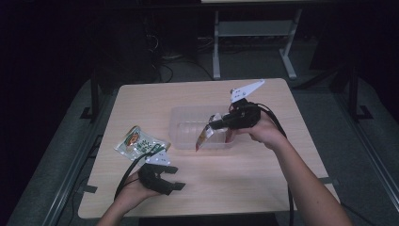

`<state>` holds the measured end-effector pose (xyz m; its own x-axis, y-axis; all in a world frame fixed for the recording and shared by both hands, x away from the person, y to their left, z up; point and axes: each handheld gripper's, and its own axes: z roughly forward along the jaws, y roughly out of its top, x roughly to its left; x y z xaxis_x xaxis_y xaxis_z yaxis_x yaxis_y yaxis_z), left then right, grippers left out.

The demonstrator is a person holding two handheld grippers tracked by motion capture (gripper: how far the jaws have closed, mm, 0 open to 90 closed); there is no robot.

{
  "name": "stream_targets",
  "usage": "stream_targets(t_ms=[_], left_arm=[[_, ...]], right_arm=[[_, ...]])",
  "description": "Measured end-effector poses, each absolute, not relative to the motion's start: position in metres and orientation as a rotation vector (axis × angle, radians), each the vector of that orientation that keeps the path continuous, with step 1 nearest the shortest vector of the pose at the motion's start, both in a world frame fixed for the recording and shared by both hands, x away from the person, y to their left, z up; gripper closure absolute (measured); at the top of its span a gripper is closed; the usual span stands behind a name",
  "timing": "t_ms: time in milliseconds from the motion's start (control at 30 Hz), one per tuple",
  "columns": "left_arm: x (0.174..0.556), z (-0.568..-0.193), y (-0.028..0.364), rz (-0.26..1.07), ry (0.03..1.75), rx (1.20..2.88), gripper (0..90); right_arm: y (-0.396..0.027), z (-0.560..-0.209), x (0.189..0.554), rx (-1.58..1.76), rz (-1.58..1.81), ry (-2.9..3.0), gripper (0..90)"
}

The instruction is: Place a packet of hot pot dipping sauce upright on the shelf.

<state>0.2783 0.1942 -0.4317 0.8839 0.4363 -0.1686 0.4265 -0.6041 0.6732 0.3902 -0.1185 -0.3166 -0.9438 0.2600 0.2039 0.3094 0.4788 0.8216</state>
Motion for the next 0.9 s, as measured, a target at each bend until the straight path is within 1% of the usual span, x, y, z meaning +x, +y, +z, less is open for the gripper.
stream_targets(t_ms=[367,600,900], left_arm=[[0.273,-0.435,0.200,0.015,0.657,2.289,31.2],[0.272,-0.435,0.202,0.020,0.665,2.284,31.2],[0.272,-0.435,0.201,0.019,0.667,2.281,31.2]], right_arm=[[-0.123,-0.311,0.420,-0.551,-1.469,-2.685,89.7],[-0.130,-0.310,0.432,-0.592,-1.447,-2.718,89.7],[-0.140,-0.317,0.444,-0.677,-1.430,-2.718,89.6]])
